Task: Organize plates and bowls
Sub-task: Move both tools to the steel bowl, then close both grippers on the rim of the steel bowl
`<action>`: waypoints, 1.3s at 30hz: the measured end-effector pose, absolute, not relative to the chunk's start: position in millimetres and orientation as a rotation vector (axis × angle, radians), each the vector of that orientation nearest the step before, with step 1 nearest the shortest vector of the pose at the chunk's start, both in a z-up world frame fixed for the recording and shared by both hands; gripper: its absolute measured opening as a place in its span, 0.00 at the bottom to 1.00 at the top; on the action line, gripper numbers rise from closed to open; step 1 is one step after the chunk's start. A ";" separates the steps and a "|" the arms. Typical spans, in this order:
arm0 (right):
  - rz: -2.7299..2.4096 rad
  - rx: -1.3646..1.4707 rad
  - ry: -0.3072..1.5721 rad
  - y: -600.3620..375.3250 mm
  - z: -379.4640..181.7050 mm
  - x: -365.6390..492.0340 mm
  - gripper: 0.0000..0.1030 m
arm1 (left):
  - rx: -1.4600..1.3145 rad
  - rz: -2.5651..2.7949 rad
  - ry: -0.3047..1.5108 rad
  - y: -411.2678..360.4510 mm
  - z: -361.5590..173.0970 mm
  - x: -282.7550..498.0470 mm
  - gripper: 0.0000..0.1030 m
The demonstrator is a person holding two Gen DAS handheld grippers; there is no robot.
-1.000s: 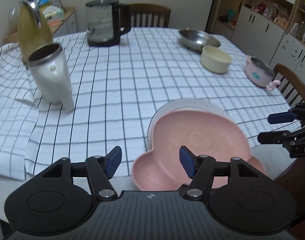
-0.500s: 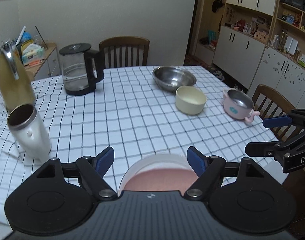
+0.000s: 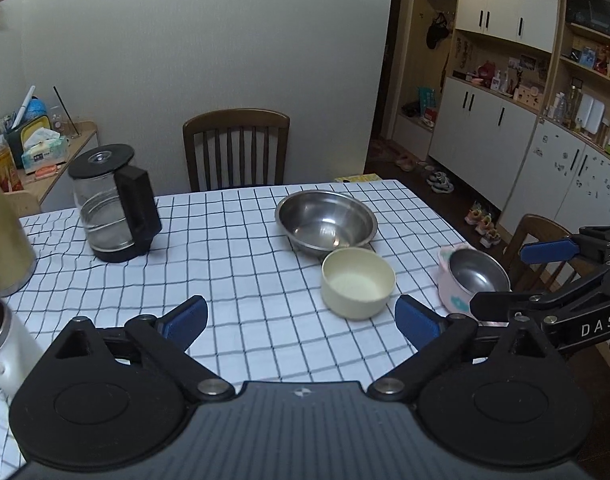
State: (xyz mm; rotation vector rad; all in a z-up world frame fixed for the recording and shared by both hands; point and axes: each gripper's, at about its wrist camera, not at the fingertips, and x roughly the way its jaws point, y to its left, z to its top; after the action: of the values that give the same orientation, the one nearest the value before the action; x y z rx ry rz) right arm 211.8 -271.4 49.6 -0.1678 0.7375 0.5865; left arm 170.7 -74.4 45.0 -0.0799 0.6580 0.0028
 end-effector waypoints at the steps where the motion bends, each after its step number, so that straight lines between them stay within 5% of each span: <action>1: 0.582 -0.172 0.737 -274.6 50.4 222.8 1.00 | -0.088 0.014 0.668 -77.0 44.5 183.5 0.98; 28: 0.472 -0.145 0.932 -285.1 -20.8 508.1 0.99 | -0.239 0.295 0.922 -68.6 -39.8 460.6 0.98; 39: 0.428 -0.105 1.065 -263.3 -80.2 575.9 0.84 | -0.245 0.376 1.007 -53.3 -88.2 515.8 0.98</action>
State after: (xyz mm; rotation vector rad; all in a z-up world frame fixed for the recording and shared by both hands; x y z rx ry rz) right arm 575.9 -263.3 -80.2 -0.1045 1.0645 0.4279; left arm 515.8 -53.3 -88.2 -0.2451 1.0073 0.3763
